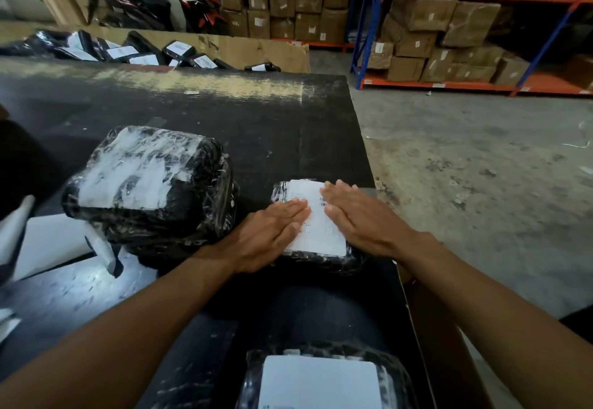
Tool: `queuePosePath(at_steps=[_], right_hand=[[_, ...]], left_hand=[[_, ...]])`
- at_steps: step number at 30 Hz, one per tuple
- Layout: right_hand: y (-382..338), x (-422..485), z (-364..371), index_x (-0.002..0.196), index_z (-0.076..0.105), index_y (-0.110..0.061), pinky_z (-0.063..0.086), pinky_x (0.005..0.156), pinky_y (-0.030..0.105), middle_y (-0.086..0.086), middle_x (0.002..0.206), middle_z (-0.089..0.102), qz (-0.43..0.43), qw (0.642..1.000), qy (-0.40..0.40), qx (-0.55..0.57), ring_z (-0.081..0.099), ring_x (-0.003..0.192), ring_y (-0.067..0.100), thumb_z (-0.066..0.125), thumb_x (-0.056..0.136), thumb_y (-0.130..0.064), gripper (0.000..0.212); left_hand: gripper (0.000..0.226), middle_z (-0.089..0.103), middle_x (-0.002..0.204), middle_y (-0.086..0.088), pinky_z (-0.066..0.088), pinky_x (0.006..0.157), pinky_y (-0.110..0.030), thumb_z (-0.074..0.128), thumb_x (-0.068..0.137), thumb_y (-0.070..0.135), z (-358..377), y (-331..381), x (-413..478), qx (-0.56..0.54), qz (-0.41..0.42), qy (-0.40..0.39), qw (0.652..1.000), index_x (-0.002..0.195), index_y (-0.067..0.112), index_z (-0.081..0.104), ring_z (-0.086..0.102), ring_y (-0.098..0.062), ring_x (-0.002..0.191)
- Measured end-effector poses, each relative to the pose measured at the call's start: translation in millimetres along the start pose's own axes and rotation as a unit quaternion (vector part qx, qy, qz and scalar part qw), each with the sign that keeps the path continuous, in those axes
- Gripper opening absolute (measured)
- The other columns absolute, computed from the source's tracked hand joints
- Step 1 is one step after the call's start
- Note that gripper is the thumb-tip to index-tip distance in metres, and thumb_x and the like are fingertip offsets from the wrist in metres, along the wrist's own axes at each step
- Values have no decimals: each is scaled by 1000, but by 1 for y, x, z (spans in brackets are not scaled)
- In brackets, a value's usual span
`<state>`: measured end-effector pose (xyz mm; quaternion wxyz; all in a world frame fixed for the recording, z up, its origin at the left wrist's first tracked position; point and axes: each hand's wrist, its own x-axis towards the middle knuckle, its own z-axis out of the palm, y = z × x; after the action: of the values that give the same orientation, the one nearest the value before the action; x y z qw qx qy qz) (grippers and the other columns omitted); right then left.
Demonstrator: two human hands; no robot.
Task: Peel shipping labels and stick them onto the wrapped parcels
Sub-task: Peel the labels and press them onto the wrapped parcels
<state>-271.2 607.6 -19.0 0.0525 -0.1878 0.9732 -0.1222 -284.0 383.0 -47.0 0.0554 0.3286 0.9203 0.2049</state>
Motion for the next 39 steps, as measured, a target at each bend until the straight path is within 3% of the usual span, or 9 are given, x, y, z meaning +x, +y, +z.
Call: queuePosePath(at_steps=[3,8,14,19,24,29,32,36,39], right_hand=[[11,-25,11,157,7,-19,-2,121,24,-4,164,2,-49,997,-54,-22,-3,150,7,16,106,-42,57],[20,-45,-1,153,30,-15,3,118,18,-2,160,26,-6,1000,13,7,17,149,9,13,96,-45,66],[6,-23,15,157,11,-16,-1,122,24,-1,165,7,-45,998,-36,-15,1,151,8,19,107,-37,55],[9,-36,4,149,38,-12,10,118,23,4,157,36,-4,999,44,9,27,147,14,17,97,-39,62],[-6,-18,20,157,14,-15,0,120,24,2,165,11,-45,999,-3,-8,4,151,10,20,108,-34,53],[11,-61,23,154,24,-16,1,118,18,0,162,19,-20,999,24,28,10,149,6,15,99,-39,60],[-1,-57,23,152,30,-10,4,119,21,4,160,27,-26,995,91,27,15,149,10,16,99,-41,63],[-16,-49,43,155,16,-7,1,122,32,8,163,14,-89,990,94,-59,1,150,16,9,101,-49,70],[3,-73,60,154,20,-5,12,122,43,15,161,22,-100,982,89,-132,14,150,27,15,104,-44,63]], left_hand=[[51,19,161,8,-5,113,-9,23,104,36,0,-1,-2,15,5,-4,1000,152,21,27,6,6,141],[50,19,161,9,-2,116,-15,24,104,34,0,2,0,9,-3,-1,1000,152,22,28,9,0,146],[61,20,160,7,5,121,-23,18,96,42,-2,4,-1,18,-8,-13,1000,152,22,29,13,-5,148],[49,21,160,6,-1,114,-12,25,105,33,4,5,0,6,-22,14,1000,152,20,30,14,-5,147],[50,24,160,3,5,118,-19,25,103,32,1,7,1,21,-20,2,1000,151,18,32,17,-10,148],[50,21,160,7,4,118,-19,24,104,34,3,11,2,18,-40,9,999,152,21,30,15,-8,148],[46,20,161,8,9,119,-25,27,106,29,5,16,4,12,-64,21,998,152,23,30,15,-9,149],[47,21,161,5,11,121,-28,27,106,28,7,23,2,4,-72,33,997,152,21,30,14,-9,149],[48,19,162,3,5,118,-23,27,106,26,5,26,-1,18,-65,25,997,153,18,28,13,-10,149]])
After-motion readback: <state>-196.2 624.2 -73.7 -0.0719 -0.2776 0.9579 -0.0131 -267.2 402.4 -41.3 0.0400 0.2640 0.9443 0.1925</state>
